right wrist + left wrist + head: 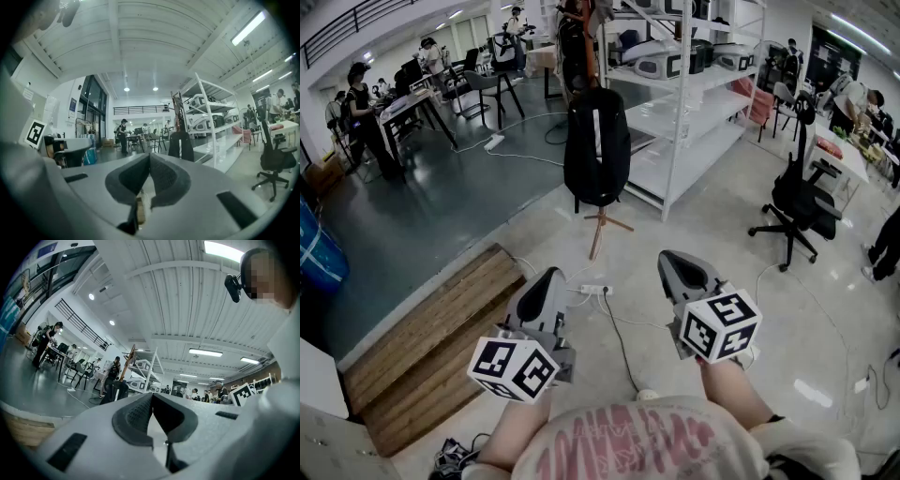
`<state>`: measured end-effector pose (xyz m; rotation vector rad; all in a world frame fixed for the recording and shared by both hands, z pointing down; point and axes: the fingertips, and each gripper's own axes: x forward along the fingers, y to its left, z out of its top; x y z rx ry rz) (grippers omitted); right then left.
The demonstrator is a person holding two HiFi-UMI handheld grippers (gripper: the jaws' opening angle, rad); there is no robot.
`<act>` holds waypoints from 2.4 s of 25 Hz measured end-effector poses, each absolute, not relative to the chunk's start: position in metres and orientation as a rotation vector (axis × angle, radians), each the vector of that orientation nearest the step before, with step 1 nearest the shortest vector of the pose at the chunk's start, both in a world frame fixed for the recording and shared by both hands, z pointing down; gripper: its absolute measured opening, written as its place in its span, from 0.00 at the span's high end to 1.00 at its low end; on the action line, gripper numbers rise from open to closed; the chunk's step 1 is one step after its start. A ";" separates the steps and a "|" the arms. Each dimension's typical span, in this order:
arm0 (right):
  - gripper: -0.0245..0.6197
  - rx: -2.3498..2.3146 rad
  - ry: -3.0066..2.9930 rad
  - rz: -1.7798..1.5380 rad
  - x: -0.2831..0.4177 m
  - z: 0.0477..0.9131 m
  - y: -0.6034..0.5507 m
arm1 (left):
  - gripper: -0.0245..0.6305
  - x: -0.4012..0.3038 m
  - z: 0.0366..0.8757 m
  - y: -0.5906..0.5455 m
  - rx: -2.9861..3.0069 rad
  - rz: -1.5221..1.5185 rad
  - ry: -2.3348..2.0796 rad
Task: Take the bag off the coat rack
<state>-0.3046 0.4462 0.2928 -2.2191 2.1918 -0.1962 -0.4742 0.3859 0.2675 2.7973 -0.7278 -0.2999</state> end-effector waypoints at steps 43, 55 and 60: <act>0.95 -2.176 2.213 -0.248 -0.232 0.313 0.311 | 0.96 -0.399 0.282 0.256 2.759 -0.334 -0.694; 0.95 -2.133 2.241 -0.259 -0.142 0.309 0.210 | 0.96 -0.312 0.279 0.160 2.742 -0.346 -0.740; 0.95 -2.107 2.252 -0.285 -0.111 0.310 0.177 | 0.96 -0.281 0.276 0.129 2.745 -0.354 -0.753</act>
